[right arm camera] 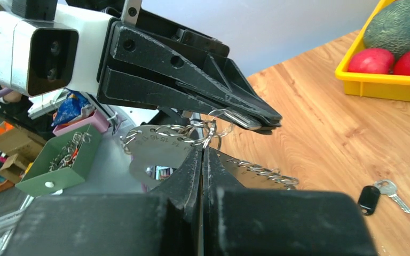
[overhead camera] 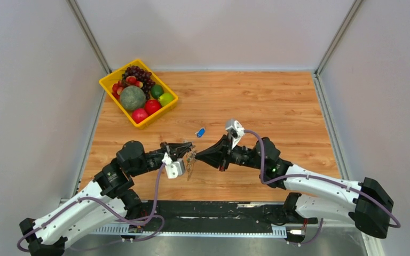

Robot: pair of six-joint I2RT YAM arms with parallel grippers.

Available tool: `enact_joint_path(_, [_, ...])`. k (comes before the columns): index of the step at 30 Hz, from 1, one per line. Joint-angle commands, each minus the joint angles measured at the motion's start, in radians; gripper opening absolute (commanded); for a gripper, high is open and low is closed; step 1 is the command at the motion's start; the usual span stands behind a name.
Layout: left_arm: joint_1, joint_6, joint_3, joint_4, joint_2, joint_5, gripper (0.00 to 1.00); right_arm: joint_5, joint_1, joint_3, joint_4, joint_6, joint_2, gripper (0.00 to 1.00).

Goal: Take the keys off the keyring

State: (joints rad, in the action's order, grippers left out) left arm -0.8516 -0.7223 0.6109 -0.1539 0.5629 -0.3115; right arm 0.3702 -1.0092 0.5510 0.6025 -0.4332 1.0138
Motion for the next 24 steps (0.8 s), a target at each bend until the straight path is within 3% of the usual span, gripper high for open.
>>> enact_joint_path(1, [0.003,0.021,0.057,0.037,-0.014,0.026,0.0,0.027,-0.051,0.068,-0.05,0.05,0.046,0.0])
enact_joint_path(6, [0.004,0.009,0.064,0.031,-0.029,0.03,0.0,0.023,-0.059,0.093,-0.096,0.067,0.074,0.01])
enact_joint_path(9, [0.005,-0.015,0.073,0.012,-0.04,0.008,0.0,0.015,-0.06,0.105,-0.128,0.08,0.084,0.19])
enact_joint_path(12, [0.004,-0.075,0.092,-0.024,-0.049,-0.075,0.0,0.005,-0.058,0.107,-0.146,0.09,0.082,0.28])
enact_joint_path(18, [0.004,-0.136,0.089,-0.053,-0.054,-0.219,0.0,-0.056,-0.059,0.092,-0.166,0.101,0.031,0.37])
enact_joint_path(24, [0.003,-0.143,0.084,-0.048,-0.046,-0.253,0.0,-0.052,-0.06,0.065,-0.15,0.119,-0.033,0.45])
